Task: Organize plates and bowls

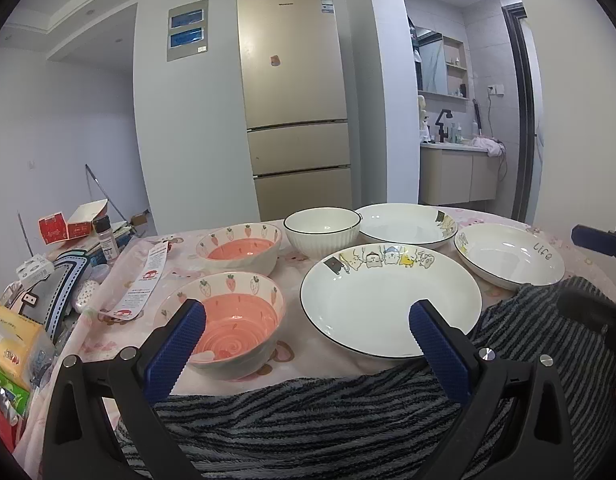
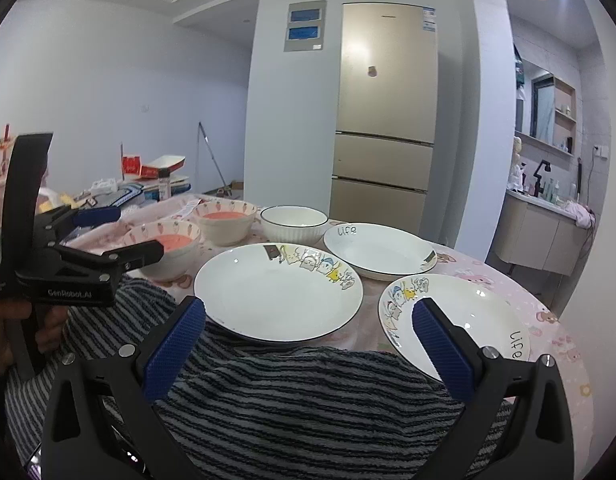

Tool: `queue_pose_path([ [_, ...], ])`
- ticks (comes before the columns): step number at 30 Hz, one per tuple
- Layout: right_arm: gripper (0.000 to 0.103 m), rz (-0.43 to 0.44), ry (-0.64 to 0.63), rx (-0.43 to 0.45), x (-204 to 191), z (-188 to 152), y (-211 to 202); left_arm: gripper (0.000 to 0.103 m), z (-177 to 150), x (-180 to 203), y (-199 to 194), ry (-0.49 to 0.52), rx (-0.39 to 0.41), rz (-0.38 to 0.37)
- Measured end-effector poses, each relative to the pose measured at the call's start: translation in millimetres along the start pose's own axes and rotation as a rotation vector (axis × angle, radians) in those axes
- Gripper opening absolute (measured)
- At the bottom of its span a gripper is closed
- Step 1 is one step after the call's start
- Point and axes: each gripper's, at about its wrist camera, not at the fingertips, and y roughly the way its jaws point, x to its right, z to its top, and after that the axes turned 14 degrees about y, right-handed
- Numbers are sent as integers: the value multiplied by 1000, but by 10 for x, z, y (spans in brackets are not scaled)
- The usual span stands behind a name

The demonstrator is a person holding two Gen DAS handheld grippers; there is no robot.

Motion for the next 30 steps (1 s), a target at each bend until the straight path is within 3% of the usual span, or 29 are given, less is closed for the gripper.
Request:
queue_pose_path([
  [4, 103, 35, -50, -84, -111, 20, 122, 103, 15, -59, -13, -15, 0, -14],
  [7, 103, 82, -42, -95, -155, 169, 67, 103, 91, -255, -74, -93, -1, -72],
  [11, 103, 177, -40, -52, -244, 602, -72, 103, 360, -671, -169, -212, 24, -134],
  [15, 103, 244, -35, 29, -372, 1072, -62, 103, 735, -1084, -192, -259, 55, -118],
  [19, 103, 286, 22, 52, -476, 1448, 256, 103, 1013, -1399, -53, -282, 67, -108],
  [26, 103, 361, 219, -152, -547, 1629, 1387, 103, 1135, -1707, 514, -215, -33, -126],
  [30, 99, 321, 291, -302, -583, 1423, 2064, 103, 958, -1922, 1080, -265, -128, -216],
])
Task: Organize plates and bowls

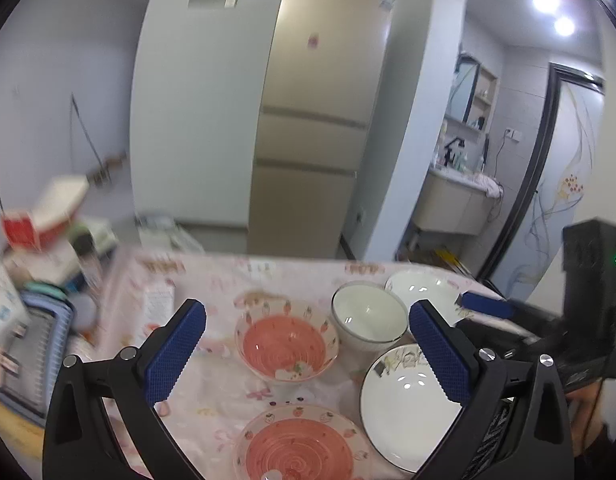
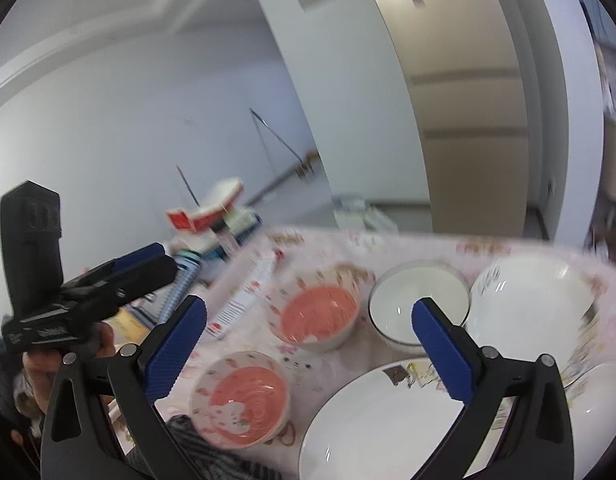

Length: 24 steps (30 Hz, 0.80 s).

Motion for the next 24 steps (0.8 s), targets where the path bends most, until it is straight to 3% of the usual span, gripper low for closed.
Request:
queue_pose_path([
  [2, 89, -46, 65, -41, 145, -40, 260, 97, -60, -225, 273, -69, -40, -44],
  [4, 83, -48, 130, -84, 293, -92, 457, 83, -165, -495, 567, -161, -121, -60],
  [7, 70, -76, 136, -131, 350, -164, 703, 76, -288, -699, 856, -188, -187, -68],
  [8, 61, -88, 135, -142, 363, -187, 772, 73, -333, -717, 920, -188, -203, -74],
  [10, 40, -90, 159, -182, 413, -212, 905, 48, -438, -800, 1083, -216, -249, -120],
  [11, 38, -99, 175, -199, 444, -216, 964, 44, -488, -813, 1148, -233, -266, -144],
  [13, 38, -110, 185, -207, 471, -221, 1034, 34, -573, -853, 1280, -244, -307, -163],
  [16, 37, -124, 185, -217, 452, -219, 1150, 34, -660, -877, 1401, -215, -355, -129],
  [24, 40, -148, 242, -254, 526, -204, 1434, 30, -731, -961, 1598, -266, -381, -250],
])
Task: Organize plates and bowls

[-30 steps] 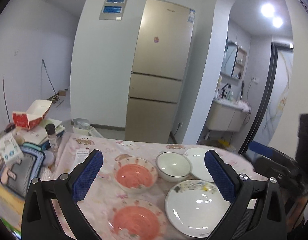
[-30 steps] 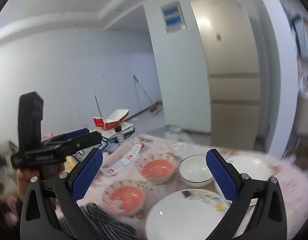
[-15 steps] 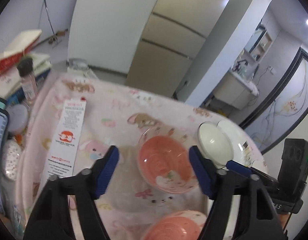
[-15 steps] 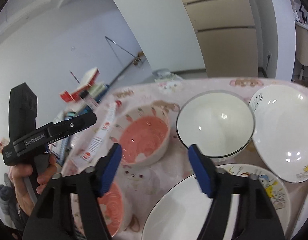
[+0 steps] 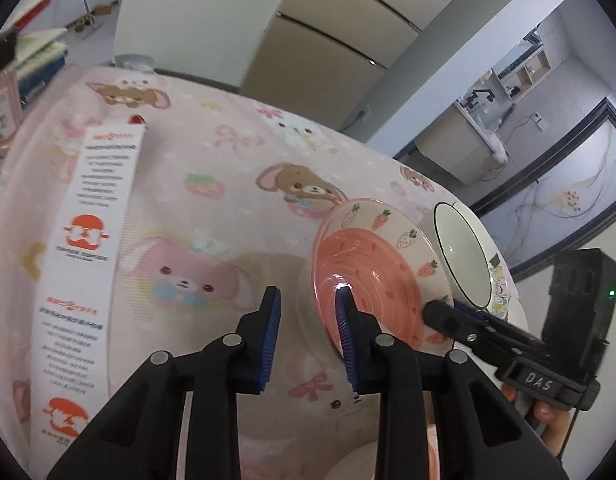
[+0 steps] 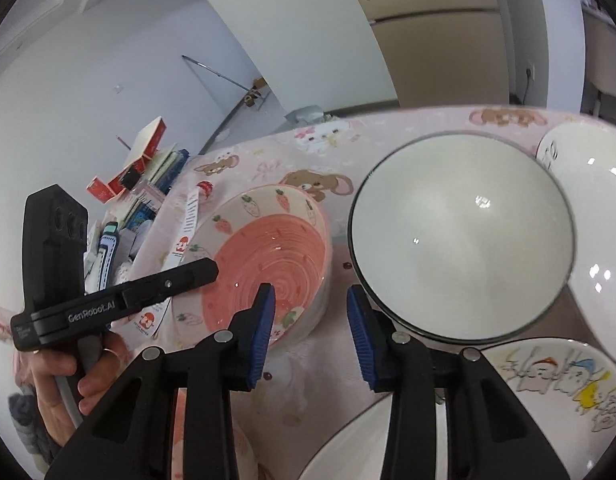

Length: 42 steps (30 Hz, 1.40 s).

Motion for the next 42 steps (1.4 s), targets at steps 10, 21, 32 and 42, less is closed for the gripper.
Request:
queue_pose_path([
  [10, 42, 12, -51, -39, -80, -43, 183, 25, -57, 98, -14, 54, 55, -19],
  [21, 22, 108, -98, 92, -165, 0, -171, 6, -30, 306, -371, 93, 186, 119],
  [32, 13, 214, -144, 207, -282, -141, -888, 7, -315, 1130, -1123, 178, 331, 236],
  [42, 12, 312, -142, 127, -162, -545, -1187, 7, -966, 1517, -1476, 152, 441, 301],
])
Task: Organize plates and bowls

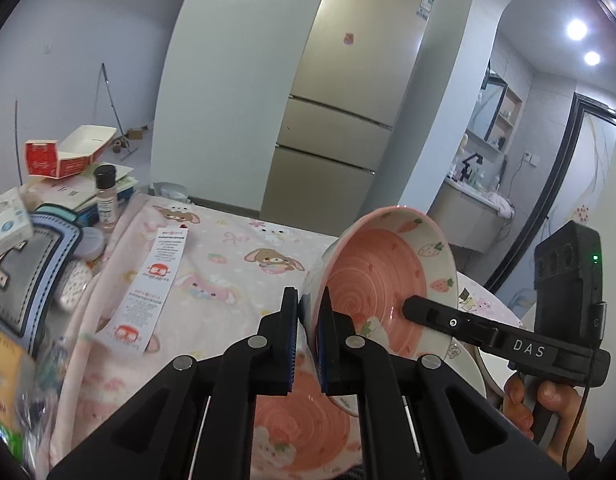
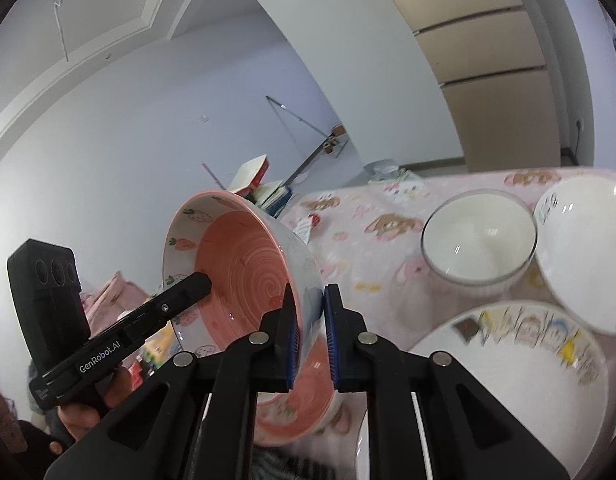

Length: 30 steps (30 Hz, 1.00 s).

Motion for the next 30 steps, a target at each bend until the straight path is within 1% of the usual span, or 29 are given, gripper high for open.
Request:
queue_pose_path([
  [2, 12, 11, 1, -28, 18, -81, 20, 7, -93, 19, -36, 8, 4, 22],
  [7, 11, 0, 4, -80, 101, -223, 184, 7, -327, 60, 5, 9, -8, 82],
  [10, 11, -24, -15, -110, 164, -270, 304, 7, -421, 24, 105, -12, -24, 92],
  [13, 11, -17, 7, -136, 275, -285, 382, 7, -504, 9, 180, -12, -49, 109],
  [15, 11, -7, 14, -143, 293, -290, 399, 7, -555, 1, 196, -5, -55, 116],
  [19, 11, -31, -26, -153, 258, -341, 456, 7, -606, -82, 220, -50, -72, 105],
  [21, 11, -34, -36, -151, 256, -359, 471, 7, -623, -96, 227, -55, -76, 105],
  [26, 12, -46, -72, -148, 235, -368, 477, 7, -647, -17, 270, -5, -96, 155],
  [28, 11, -69, -116, -137, 186, -387, 475, 7, -656, -2, 290, 7, -105, 184],
  [30, 12, -111, -179, -124, 115, -425, 479, 9, -673, -30, 315, -4, -119, 216],
])
